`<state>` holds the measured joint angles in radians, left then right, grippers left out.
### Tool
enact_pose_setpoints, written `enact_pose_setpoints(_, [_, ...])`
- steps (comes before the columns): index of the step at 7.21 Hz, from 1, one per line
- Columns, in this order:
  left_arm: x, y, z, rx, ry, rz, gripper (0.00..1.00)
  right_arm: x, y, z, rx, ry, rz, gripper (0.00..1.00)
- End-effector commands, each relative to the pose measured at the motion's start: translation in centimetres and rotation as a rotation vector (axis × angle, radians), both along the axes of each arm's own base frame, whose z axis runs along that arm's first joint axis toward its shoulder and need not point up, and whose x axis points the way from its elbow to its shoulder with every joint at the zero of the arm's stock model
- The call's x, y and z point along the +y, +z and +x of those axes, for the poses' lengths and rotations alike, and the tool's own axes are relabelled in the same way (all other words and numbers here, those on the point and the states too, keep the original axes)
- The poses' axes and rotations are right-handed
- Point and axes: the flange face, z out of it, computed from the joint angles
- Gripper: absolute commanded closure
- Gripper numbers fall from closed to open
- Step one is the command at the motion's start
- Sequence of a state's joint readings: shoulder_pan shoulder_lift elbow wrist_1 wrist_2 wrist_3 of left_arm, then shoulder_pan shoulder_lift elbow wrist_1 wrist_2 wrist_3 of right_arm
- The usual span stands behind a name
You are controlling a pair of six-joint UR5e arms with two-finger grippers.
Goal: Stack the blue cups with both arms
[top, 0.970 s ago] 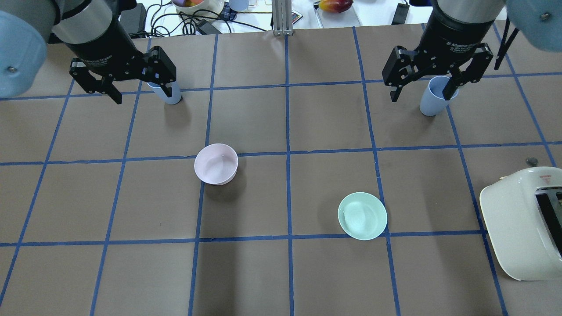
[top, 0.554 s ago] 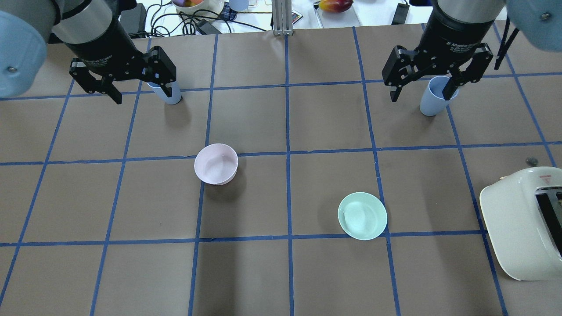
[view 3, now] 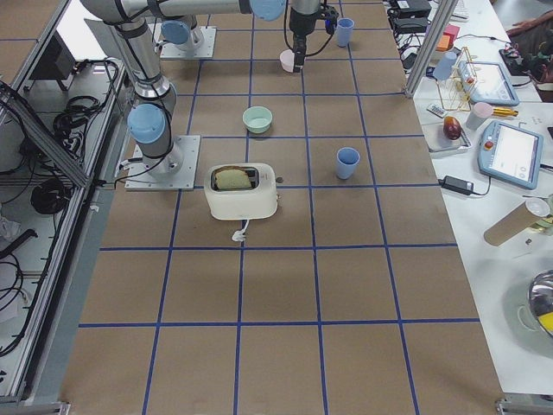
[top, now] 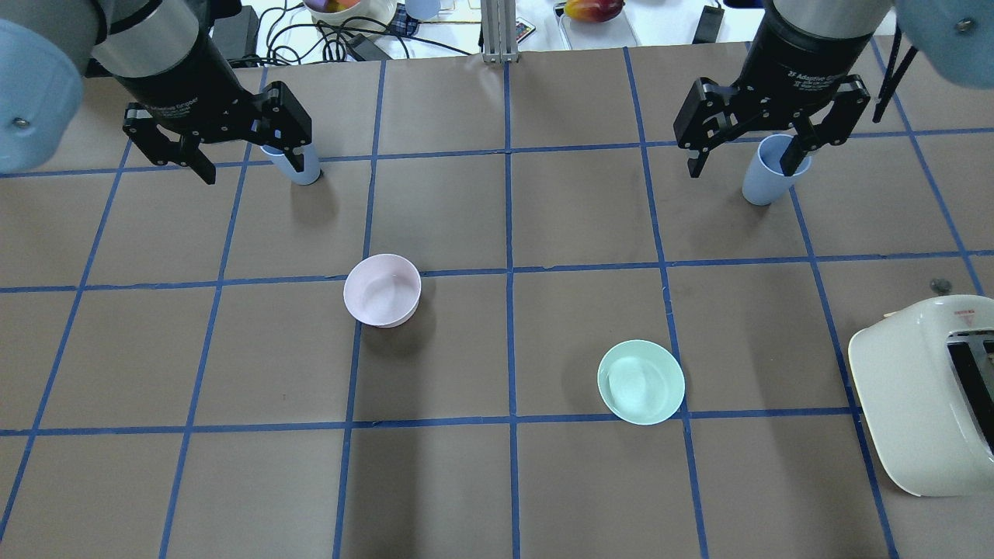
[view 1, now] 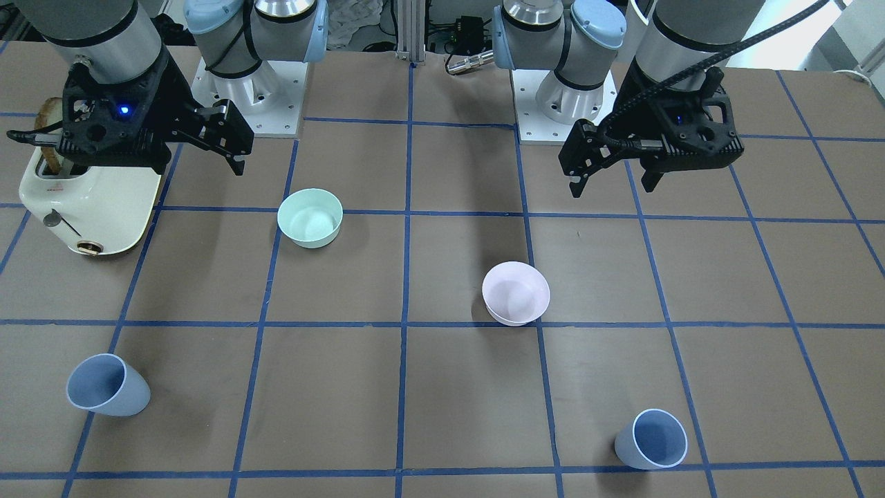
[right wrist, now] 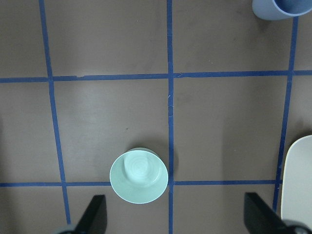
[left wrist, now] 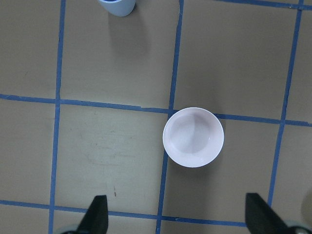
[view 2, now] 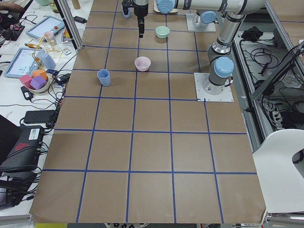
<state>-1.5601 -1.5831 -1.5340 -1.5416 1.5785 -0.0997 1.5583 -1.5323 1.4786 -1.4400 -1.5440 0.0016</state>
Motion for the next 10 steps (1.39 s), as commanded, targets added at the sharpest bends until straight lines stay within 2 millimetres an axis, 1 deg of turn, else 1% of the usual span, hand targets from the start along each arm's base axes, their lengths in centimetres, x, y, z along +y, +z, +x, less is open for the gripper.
enact_pose_setpoints(1, [0.0,0.0,0.0,0.000,-0.001,0.000,0.00,0.1,0.2,0.0,-0.004,-0.002,-0.003,0.00])
enact_pose_setpoints(2, [-0.8,-0.7,0.1,0.001,-0.006,0.000,0.00,0.0,0.4,0.0,-0.002,0.000,-0.008,0.00])
enact_pose_setpoints(3, [-2.7,-1.7,0.1,0.009,-0.014,-0.038,0.00,0.0,0.5,-0.1,-0.001,-0.001,-0.010,0.00])
enact_pose_setpoints(4, [-5.1,-3.3,0.1,0.008,-0.036,-0.055,0.00,0.0,0.2,-0.1,0.007,0.010,-0.004,0.00])
enact_pose_setpoints(5, [-9.0,-5.9,0.5,0.001,-0.100,-0.063,0.00,0.0,0.2,-0.1,0.006,0.010,-0.005,0.00])
enact_pose_setpoints(6, [-13.5,-8.5,0.8,-0.005,-0.115,-0.073,0.00,-0.1,0.1,-0.3,0.008,0.007,-0.002,0.00])
enact_pose_setpoints(7, [-17.7,-10.7,1.3,-0.018,-0.145,-0.064,0.00,-0.3,-0.4,-0.7,0.006,0.001,0.009,0.00])
enact_pose_setpoints(8, [-22.0,-13.2,2.7,-0.024,-0.169,-0.065,0.00,-0.2,-0.5,-0.7,0.004,0.001,0.010,0.00])
enact_pose_setpoints(9, [-24.8,-15.7,4.6,-0.025,-0.177,-0.053,0.00,-0.4,-0.6,-0.8,0.006,-0.002,0.012,0.00])
enact_pose_setpoints(10, [-26.1,-18.1,5.0,-0.022,-0.195,-0.029,0.00,-0.9,-0.4,-1.7,0.004,0.001,-0.002,0.00])
